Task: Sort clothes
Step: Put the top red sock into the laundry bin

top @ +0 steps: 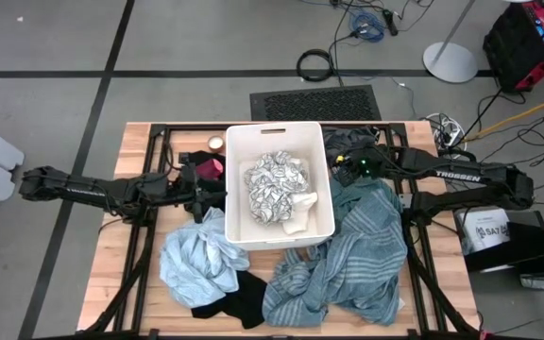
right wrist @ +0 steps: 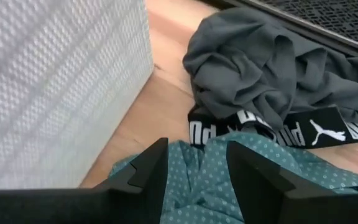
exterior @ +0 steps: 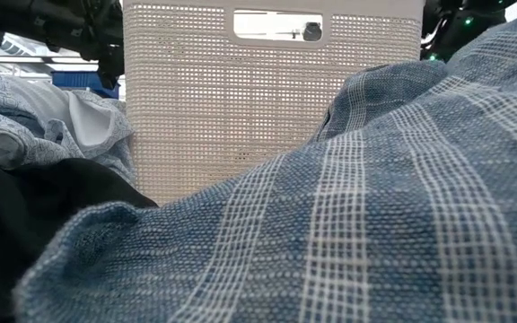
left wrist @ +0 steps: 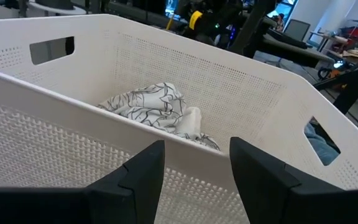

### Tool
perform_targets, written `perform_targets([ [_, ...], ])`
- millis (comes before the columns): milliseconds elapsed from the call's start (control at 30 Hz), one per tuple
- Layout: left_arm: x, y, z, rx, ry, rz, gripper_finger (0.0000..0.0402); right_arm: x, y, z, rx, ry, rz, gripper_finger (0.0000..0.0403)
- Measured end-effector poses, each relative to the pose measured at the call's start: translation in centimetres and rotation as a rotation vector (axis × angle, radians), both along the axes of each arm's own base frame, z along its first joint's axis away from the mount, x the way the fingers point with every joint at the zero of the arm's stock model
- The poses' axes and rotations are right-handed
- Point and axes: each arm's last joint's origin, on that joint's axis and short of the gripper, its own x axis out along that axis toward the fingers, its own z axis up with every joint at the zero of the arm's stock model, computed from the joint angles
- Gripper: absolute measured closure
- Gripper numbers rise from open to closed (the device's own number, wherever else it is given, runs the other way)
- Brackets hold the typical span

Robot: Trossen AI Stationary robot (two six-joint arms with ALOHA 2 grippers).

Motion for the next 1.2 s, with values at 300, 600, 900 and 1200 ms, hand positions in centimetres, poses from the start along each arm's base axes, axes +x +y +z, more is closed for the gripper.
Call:
perform_targets([
  [300, 0.1, 0.2, 1.5, 0.125, -0.132, 0.036, 0.0214, 1.1, 0.1, -1.7, 0.037, 0.129, 0.086, 0.0252],
  [600, 0.1, 0.4, 2.3, 0.182, -0.208, 0.051, 0.0214, 0.1, 2.4, -1.4, 0.025, 0.177, 0.057, 0.0252],
  [900, 0.0, 0.7, 3.0, 0.193, -0.263, 0.065, 0.0214, -0.3, 4.3, -0.6, 0.017, 0.105, 0.065, 0.0252],
  [1200, 0.1, 0.5, 2.9, 0.187, -0.265, 0.019, 0.0214, -0.2, 4.5, -0.7, -0.040, 0.123, 0.052, 0.0252],
])
